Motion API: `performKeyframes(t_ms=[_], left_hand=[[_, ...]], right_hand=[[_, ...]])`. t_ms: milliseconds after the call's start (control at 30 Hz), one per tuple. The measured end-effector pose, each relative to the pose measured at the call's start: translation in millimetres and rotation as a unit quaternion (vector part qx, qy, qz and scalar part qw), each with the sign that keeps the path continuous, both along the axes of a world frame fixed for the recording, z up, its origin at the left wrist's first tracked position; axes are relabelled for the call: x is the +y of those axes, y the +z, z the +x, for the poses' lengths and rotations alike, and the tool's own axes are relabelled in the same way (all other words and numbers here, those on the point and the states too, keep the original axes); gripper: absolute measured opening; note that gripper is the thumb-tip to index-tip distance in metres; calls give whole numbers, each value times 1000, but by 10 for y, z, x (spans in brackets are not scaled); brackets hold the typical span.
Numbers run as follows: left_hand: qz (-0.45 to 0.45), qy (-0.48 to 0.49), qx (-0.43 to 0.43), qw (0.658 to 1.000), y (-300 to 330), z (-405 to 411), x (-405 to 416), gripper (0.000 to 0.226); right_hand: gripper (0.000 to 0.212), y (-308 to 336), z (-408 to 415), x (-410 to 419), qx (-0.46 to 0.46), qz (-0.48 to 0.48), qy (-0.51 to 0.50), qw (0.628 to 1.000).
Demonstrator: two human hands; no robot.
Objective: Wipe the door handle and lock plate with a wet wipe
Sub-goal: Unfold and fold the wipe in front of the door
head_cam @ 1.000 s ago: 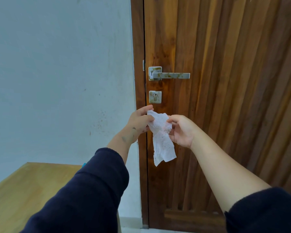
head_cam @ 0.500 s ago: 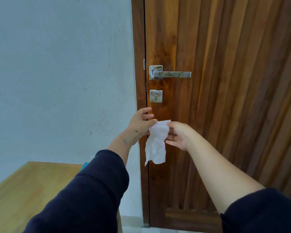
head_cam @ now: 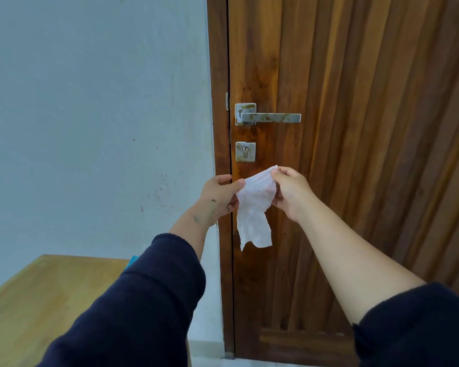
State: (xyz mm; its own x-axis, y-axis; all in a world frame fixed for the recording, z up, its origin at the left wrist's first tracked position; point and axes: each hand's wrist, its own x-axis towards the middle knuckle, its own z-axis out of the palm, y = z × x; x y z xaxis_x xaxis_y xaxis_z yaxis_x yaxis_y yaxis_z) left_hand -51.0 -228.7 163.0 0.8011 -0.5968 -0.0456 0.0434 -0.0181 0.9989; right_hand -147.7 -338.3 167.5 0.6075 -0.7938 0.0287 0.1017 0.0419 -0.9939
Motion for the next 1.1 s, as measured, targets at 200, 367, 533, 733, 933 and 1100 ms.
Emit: performKeyframes(t_ms=[200,367,533,733,933,1100], left_hand=[[-56,-5,-43,997,111,-5,-5,38],[-58,-2,-63,996,145,2,8,31],[-45,-23,-95,994,172,-34,41,29],[-85,-39,-136,986,230,-27,94,50],[-141,-7,-138,980,273,-1,97,54],[-132,-2,-116,985,265,-34,81,45]], right_hand=[[29,107,-72,5,-38,126,82,988],[32,107,-135,18,-49,96,119,987],[40,137,-163,6,-52,93,104,989],[44,229,-204,-18,-72,66,127,987],[46,315,-237,42,-71,-68,127,987],[42,318,-249,108,-16,-234,80,969]])
